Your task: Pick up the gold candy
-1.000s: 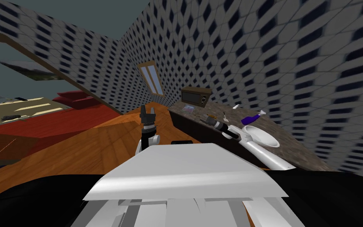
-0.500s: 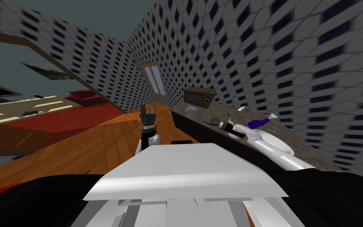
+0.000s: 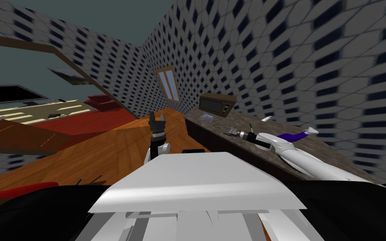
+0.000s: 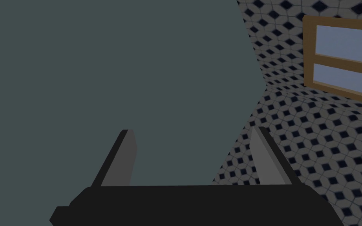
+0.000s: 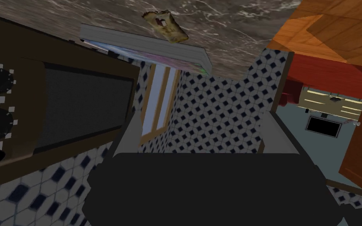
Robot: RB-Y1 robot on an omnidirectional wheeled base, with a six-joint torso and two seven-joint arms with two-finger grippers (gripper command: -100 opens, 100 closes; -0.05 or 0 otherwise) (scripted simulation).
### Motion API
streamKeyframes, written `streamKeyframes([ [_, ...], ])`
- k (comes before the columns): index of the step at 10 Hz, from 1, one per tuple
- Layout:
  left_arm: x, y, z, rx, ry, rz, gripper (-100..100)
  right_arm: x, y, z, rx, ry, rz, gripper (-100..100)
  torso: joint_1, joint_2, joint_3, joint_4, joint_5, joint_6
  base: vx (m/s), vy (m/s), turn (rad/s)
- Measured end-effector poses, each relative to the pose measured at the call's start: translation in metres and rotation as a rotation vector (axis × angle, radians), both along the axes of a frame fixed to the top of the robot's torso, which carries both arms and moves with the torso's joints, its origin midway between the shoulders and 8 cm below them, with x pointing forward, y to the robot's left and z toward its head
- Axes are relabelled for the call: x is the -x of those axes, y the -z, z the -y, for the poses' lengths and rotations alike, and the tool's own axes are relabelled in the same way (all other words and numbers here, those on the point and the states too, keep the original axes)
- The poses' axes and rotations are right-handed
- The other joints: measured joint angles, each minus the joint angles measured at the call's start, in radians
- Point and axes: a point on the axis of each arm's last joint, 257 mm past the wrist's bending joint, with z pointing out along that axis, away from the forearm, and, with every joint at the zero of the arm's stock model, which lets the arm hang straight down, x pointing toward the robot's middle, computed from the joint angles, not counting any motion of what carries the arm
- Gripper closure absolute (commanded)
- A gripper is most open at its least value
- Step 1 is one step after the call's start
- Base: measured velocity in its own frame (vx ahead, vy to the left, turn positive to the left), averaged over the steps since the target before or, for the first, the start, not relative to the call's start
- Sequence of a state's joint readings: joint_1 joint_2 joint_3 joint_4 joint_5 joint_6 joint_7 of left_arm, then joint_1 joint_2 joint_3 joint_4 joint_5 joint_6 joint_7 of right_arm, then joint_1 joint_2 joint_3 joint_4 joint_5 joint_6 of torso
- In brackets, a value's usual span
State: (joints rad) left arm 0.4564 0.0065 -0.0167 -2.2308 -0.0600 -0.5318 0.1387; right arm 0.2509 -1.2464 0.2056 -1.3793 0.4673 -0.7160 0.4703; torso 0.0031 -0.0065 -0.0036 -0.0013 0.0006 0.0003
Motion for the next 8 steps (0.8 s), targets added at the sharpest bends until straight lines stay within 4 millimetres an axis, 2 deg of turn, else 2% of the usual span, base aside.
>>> streamKeyframes([
  [4,0.0,0.0,0.0,0.0,0.0,0.0,0,0.021,0.011,0.077,0.197,0.055,-0.074,-100,-0.001,0.002,0.001,0.001,0.0,0.0,0.066,0.033,0.064],
  [5,0.0,0.0,0.0,0.0,0.0,0.0,0,0.024,0.013,0.088,0.227,0.063,-0.086,-100,-0.001,0.002,0.001,0.0,0.0,0.0,0.076,0.034,0.087],
  [7,0.0,0.0,0.0,0.0,0.0,0.0,0,0.046,0.024,0.128,0.346,0.091,-0.146,-100,-0.001,0.0,0.0,0.0,0.0,0.0,0.106,0.022,0.078],
  [8,0.0,0.0,0.0,0.0,0.0,0.0,0,0.049,0.027,0.143,0.38,0.104,-0.156,-100,-0.002,0.001,0.0,0.0,-0.001,0.0,0.092,0.024,0.075],
])
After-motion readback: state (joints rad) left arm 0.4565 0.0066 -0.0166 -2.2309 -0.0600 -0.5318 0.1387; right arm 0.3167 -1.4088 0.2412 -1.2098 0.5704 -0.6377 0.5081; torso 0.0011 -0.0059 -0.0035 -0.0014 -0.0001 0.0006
